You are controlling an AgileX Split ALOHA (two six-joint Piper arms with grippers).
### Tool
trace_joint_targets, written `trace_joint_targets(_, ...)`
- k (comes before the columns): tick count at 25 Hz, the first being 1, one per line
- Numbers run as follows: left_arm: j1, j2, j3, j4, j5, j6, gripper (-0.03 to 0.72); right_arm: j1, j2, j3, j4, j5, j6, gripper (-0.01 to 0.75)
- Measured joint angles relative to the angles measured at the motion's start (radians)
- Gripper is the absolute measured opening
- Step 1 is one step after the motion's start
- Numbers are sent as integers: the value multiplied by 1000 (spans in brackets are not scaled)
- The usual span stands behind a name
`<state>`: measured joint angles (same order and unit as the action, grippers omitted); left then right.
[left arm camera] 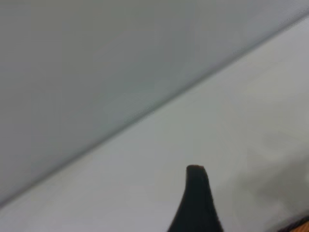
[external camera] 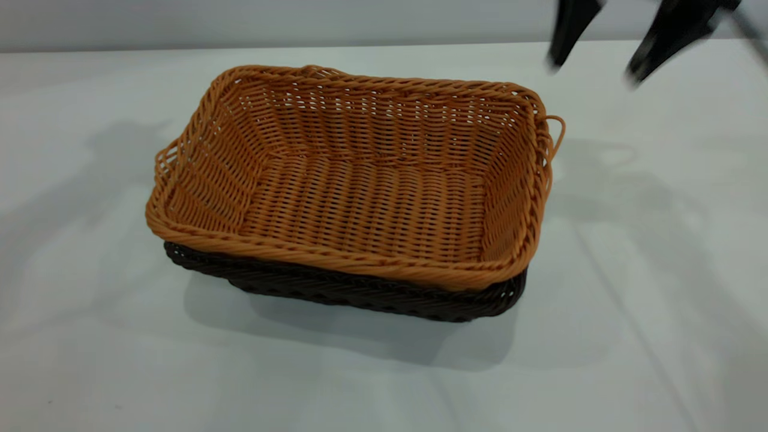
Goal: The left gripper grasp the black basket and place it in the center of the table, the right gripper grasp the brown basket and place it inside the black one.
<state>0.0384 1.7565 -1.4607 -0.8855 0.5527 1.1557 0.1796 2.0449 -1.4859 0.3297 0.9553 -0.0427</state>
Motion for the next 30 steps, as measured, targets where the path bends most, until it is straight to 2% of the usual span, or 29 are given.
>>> trace_joint_targets(3,0,-109,0,60,38,-90,509,-1,-124,-9,-96,28,43,611)
trace_joint_targets(8,0,-277,0,186,158,-276,509,13,-366,-9,-100,92,25,591)
trace_joint_targets(14,0,-437,0,238,352,-457,509,112,-688,36,-47,157,-86,584)
trace_joint_targets(18,0,-522,0,297,503,-533,509,174,-899,136,8,161,-128,584)
trace_joint_targets(21,0,-573,0,368,611,-612,509,188,-1066,245,40,159,-140,584)
trace_joint_targets(27,0,-659,7,505,615,-774,509,189,-1335,488,41,160,-143,584)
trace_joint_targets(30,0,-729,69,543,615,-832,509,189,-1458,600,41,160,-143,584)
